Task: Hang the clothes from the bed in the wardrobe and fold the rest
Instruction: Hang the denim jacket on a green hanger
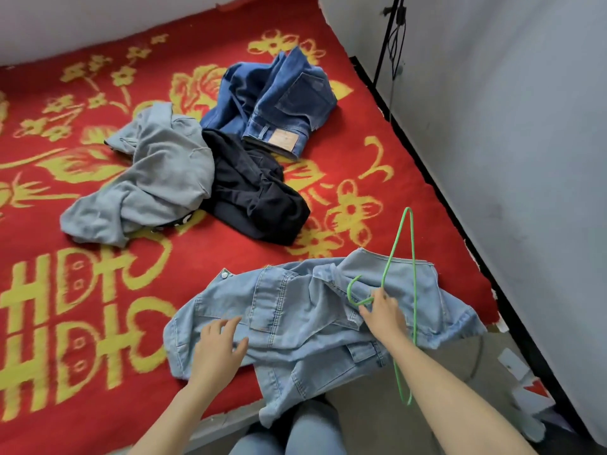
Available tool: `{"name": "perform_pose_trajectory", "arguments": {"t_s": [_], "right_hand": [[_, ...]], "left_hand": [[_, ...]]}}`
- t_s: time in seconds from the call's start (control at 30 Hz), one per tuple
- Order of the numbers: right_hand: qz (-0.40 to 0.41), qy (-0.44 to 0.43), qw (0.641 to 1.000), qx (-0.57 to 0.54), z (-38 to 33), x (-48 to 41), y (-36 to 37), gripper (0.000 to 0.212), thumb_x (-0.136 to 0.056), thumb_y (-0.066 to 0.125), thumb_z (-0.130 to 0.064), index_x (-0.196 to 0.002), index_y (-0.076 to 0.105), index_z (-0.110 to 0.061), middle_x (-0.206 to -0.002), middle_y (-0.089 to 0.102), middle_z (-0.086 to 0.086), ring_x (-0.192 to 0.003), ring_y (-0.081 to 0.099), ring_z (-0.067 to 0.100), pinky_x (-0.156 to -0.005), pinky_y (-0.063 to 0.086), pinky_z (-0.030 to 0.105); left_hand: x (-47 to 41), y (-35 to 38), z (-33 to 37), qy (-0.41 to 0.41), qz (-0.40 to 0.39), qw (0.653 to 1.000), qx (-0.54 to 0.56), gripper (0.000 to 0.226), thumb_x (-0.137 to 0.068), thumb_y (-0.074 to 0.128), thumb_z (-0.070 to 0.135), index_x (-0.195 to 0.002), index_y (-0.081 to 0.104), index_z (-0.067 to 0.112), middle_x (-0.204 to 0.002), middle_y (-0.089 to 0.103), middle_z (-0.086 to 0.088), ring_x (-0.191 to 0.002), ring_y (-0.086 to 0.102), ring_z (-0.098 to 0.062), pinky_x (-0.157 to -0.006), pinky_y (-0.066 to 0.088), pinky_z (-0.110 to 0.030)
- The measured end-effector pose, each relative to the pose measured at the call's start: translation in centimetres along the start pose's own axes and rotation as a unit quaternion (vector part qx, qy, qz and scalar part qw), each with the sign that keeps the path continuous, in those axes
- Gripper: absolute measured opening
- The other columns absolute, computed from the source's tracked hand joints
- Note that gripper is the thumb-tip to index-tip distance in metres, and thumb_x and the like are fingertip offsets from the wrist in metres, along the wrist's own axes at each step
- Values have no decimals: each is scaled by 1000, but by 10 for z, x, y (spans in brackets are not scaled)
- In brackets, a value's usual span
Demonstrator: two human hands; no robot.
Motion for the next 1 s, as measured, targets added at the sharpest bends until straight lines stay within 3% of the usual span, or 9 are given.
{"name": "perform_pose_trajectory", "arguments": {"t_s": [0.1, 0.27, 0.43, 0.57, 0.63, 0.73, 0.8, 0.9, 1.0], "right_hand": [[-25, -23, 999, 28, -13, -18, 21, 36, -91, 56, -36, -113, 44, -10, -125, 52, 7, -121, 43, 27, -90, 40, 38], [-13, -28, 996, 85, -19, -42, 39, 27, -90, 57, -30, -110, 47, -14, -122, 57, 5, -119, 46, 26, -92, 37, 36], [23, -26, 995, 91, -18, -57, 39, 13, -92, 46, -11, -104, 52, -10, -110, 63, 10, -107, 54, 30, -79, 39, 34], [40, 19, 998, -36, -18, -49, 25, 5, -89, 46, -7, -88, 46, -11, -97, 63, 17, -93, 58, 36, -61, 34, 33], [57, 19, 994, -89, -18, -40, 10, 14, -88, 48, -4, -80, 39, -12, -86, 61, 18, -87, 57, 38, -58, 29, 32], [84, -28, 980, -176, -25, -26, -34, 35, -83, 53, 2, -65, 31, -18, -59, 43, 5, -69, 46, 33, -57, 24, 34], [98, -85, 972, -196, -38, -12, -75, 45, -81, 57, 4, -62, 26, -22, -57, 37, 0, -64, 39, 27, -58, 24, 35], [91, -185, 957, -205, -71, 12, -137, 40, -78, 61, 4, -63, 32, -18, -62, 41, 4, -61, 37, 23, -58, 26, 34], [72, -274, 929, -240, -114, 44, -188, 45, -76, 62, 7, -60, 30, -22, -60, 39, -3, -56, 33, 11, -56, 28, 28]], "left_hand": [[-4, 0, -16, -29, -6, 1000, 7, 47, -96, 47, 35, -140, 39, 20, -137, 44, -2, -130, 34, -20, -100, 34, -30], [-9, 6, -25, -61, -10, 998, 25, 44, -97, 46, 33, -137, 43, 18, -135, 47, -3, -128, 37, -19, -99, 35, -30], [-9, 18, -19, -62, -17, 996, 63, 40, -97, 47, 30, -135, 46, 16, -133, 48, -2, -127, 36, -17, -99, 33, -28], [-2, 20, -12, -59, -31, 996, 67, 38, -97, 46, 30, -132, 48, 17, -133, 48, -2, -127, 35, -18, -99, 36, -31], [3, 18, -8, -49, -35, 996, 72, 37, -97, 47, 30, -131, 50, 17, -132, 50, -2, -126, 36, -18, -99, 35, -30], [7, 9, -2, -35, -42, 995, 80, 36, -97, 46, 31, -130, 51, 18, -130, 50, -1, -125, 38, -18, -100, 35, -31], [11, -1, 4, -27, -34, 994, 97, 36, -97, 46, 31, -130, 51, 18, -131, 50, -2, -123, 41, -19, -100, 36, -33], [15, -22, 13, -7, 2, 992, 127, 36, -96, 49, 29, -130, 52, 17, -132, 50, -3, -124, 42, -19, -99, 34, -29], [13, -51, 26, 35, 46, 978, 199, 45, -93, 55, 29, -135, 46, 17, -137, 48, -3, -129, 38, -17, -104, 29, -28]]}}
Point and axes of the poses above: each hand's wrist, its own x-axis away from the middle knuckle, its own y-axis out of the palm, z = x × y, the point moved 3 cm from there along -x, towards the middle knuckle
